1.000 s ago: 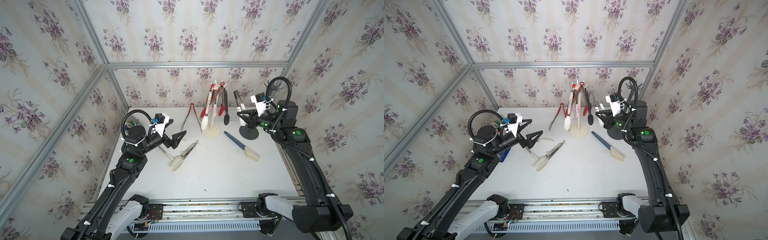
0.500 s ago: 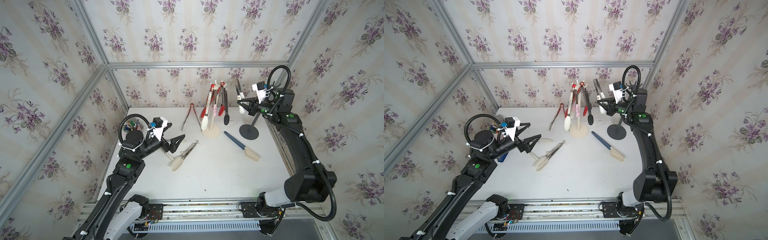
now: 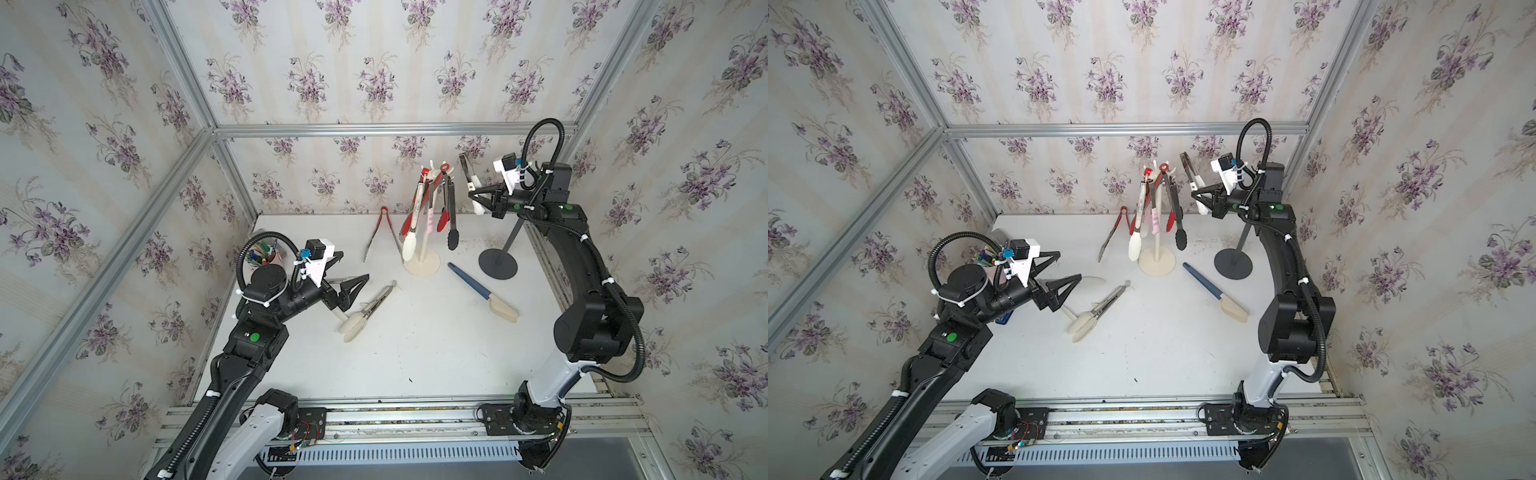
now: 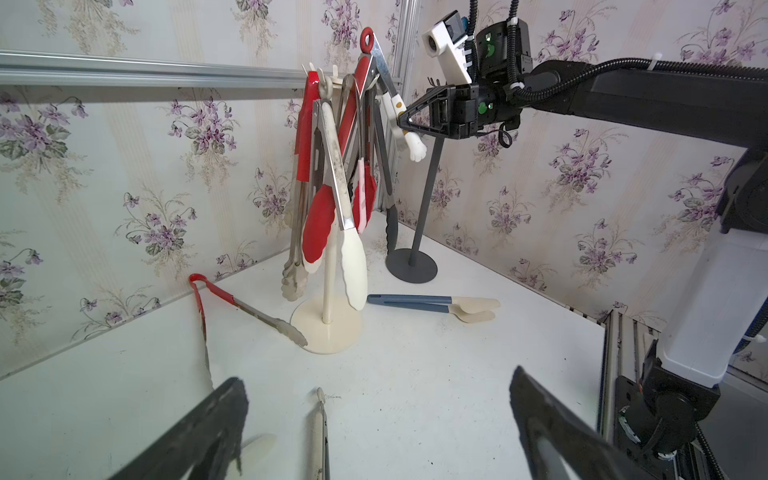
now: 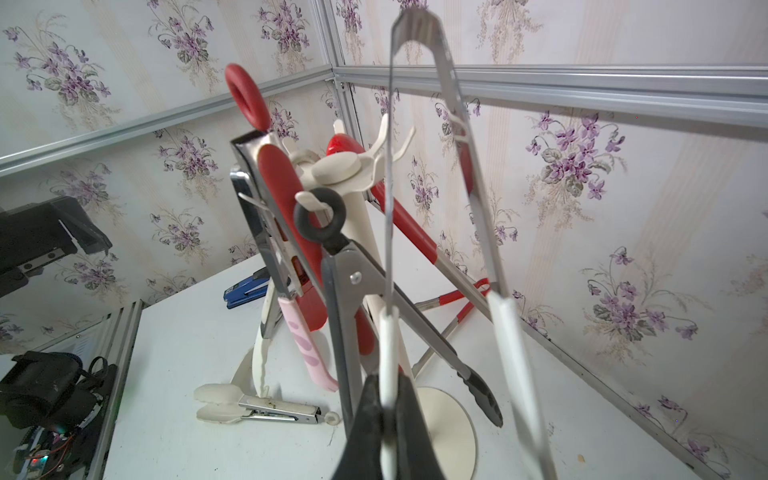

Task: Hang food tongs on kitchen utensil racks
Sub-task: Hang the food tongs on the rack.

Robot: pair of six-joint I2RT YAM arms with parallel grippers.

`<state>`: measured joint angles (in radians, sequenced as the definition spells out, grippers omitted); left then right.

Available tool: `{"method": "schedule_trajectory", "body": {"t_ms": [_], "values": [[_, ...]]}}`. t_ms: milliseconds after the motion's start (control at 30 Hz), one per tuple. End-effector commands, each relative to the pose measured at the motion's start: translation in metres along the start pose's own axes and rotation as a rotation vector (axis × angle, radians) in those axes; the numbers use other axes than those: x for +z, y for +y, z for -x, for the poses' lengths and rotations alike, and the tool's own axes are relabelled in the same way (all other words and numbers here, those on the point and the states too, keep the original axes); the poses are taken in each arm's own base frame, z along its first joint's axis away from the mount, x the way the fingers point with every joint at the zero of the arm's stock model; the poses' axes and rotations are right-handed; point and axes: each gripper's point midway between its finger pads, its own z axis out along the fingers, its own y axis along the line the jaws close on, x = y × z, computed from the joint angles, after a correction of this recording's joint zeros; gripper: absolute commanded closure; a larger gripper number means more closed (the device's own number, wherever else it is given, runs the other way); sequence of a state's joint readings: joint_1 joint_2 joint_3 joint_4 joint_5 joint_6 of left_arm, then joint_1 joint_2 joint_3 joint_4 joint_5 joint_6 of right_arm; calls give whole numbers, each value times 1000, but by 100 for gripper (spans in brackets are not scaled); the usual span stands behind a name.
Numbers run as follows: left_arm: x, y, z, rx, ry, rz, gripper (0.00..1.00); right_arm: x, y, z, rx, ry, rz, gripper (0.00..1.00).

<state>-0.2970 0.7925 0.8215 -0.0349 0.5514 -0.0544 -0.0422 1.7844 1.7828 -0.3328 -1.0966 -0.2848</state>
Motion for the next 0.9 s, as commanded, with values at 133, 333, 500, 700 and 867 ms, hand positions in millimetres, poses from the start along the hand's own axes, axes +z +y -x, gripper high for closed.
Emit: {"method": "schedule_trajectory", "body": {"t_ms": [133, 333, 500, 700, 867], "values": [[-3, -2, -4, -9, 11, 2, 1, 3, 11, -9, -118, 3, 92, 100], [-6, -3, -6, -14, 16, 3, 1, 3, 15, -15, -145, 0, 118, 100], [-8, -4, -7, -16, 20, 3, 1, 4, 16, -17, -140, -4, 130, 100], [-9, -5, -10, -17, 27, 3, 1, 6, 16, -18, -133, -7, 143, 100], [-9, -4, -12, -19, 32, 5, 1, 8, 11, -20, -122, -5, 135, 100]]}}
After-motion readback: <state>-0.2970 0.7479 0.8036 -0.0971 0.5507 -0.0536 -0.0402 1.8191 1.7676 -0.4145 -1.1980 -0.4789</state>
